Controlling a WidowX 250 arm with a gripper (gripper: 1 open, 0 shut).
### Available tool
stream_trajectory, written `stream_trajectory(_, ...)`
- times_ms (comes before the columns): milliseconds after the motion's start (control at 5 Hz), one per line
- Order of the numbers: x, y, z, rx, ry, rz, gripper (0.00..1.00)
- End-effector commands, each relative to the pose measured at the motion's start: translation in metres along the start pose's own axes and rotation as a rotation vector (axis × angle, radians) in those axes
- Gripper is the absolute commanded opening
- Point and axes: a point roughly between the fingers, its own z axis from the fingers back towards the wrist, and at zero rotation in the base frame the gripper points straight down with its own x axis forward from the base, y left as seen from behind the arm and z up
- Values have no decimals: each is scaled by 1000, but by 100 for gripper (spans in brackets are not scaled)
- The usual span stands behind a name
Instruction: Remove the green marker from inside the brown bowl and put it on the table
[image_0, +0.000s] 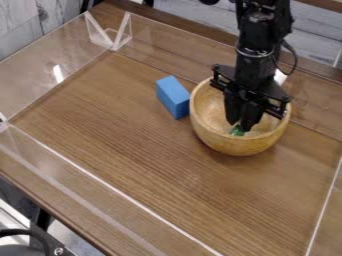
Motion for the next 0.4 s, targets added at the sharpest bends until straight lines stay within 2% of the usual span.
stream_trajectory(0,10,-8,21,-6,-80,-29,0)
stream_trajectory(200,10,-11,20,-11,-80,-38,100)
